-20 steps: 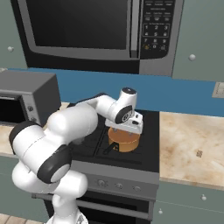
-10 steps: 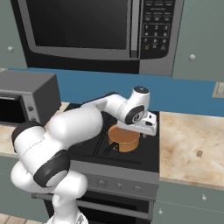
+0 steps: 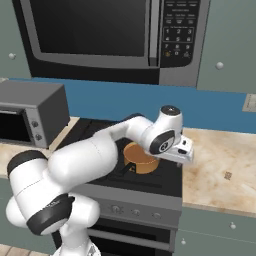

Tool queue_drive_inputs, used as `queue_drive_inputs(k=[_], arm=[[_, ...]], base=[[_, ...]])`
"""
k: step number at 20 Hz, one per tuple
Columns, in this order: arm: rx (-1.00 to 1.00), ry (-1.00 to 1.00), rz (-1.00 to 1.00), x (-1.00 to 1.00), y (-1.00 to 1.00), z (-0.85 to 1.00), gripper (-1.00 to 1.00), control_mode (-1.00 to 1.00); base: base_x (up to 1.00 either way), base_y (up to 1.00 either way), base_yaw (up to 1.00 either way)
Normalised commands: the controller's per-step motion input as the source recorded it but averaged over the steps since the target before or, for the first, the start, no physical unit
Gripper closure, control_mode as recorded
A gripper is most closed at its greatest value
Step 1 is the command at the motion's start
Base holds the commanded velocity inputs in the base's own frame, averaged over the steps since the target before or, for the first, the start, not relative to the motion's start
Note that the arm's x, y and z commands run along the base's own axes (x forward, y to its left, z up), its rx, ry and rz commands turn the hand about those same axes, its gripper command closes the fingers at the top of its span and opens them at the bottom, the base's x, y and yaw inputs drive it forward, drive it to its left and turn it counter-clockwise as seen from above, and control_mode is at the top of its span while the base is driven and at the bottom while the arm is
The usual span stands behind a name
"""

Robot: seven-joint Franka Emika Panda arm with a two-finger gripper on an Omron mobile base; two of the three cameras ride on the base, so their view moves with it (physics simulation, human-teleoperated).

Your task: Pick up the sugar cube(s) and place them in the saucepan with hot chocolate.

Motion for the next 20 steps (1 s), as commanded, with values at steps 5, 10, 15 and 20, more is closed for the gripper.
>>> queue_drive_inputs(k=[5,10,15,20], arm=[[0.01,0.0,-0.12,-0.28,-0.63,0.33,-1.0,-1.0],[0.11,0.01,-0.1,-0.03,-0.87,0.4,-1.0,-1.0],[0.16,0.0,-0.08,-0.06,-0.86,0.22,-1.0,-1.0],[0.03,0.0,-0.03,0.0,-0.24,-0.08,-1.0,-1.0]], base=[[0.0,0.0,0.0],[0.0,0.0,0.0],[0.0,0.0,0.0],[0.0,0.0,0.0]])
